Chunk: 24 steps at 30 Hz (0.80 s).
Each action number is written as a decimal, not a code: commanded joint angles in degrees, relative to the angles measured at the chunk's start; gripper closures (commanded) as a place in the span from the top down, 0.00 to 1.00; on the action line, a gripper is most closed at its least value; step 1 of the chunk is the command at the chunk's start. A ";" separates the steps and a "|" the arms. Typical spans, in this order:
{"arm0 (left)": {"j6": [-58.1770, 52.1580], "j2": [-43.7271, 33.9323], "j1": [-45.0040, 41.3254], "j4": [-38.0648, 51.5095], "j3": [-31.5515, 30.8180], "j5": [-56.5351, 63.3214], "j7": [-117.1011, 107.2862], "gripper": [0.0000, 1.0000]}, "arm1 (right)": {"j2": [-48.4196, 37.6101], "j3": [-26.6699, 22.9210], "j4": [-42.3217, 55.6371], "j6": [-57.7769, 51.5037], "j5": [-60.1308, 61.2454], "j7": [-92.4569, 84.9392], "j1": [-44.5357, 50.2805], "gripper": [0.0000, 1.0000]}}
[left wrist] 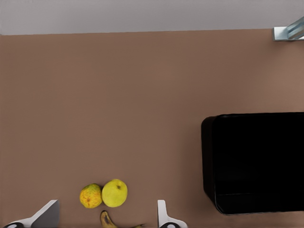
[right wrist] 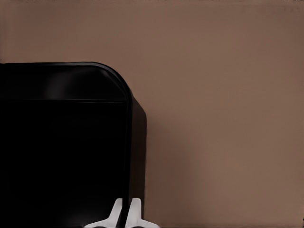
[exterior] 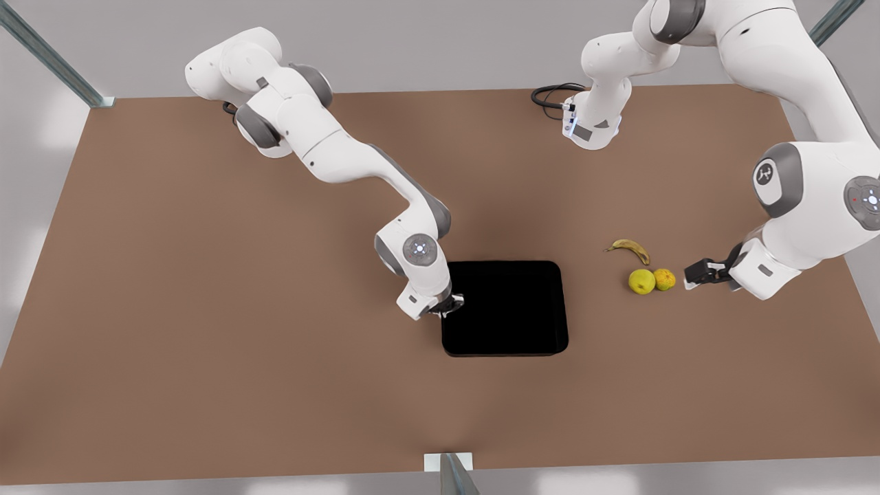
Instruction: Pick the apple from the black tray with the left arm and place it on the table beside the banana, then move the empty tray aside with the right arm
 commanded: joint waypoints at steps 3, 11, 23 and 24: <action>-0.06 -0.11 0.17 0.00 0.05 0.01 1.25 1.00 | -3.09 0.09 -0.97 -4.57 -0.28 -6.38 -0.15 0.15; 0.20 -0.02 0.09 0.00 -0.21 0.27 1.25 1.00 | -16.79 -0.09 -13.80 -10.64 -0.10 -16.75 -4.28 0.14; -0.42 -0.11 0.97 0.09 -0.03 0.01 1.34 1.00 | -34.20 0.62 -26.81 -20.49 2.45 -50.23 -23.61 0.14; -1.11 -0.11 0.97 0.00 -0.12 0.10 1.25 1.00 | -34.46 0.62 -26.73 -20.58 2.45 -54.01 -25.63 0.14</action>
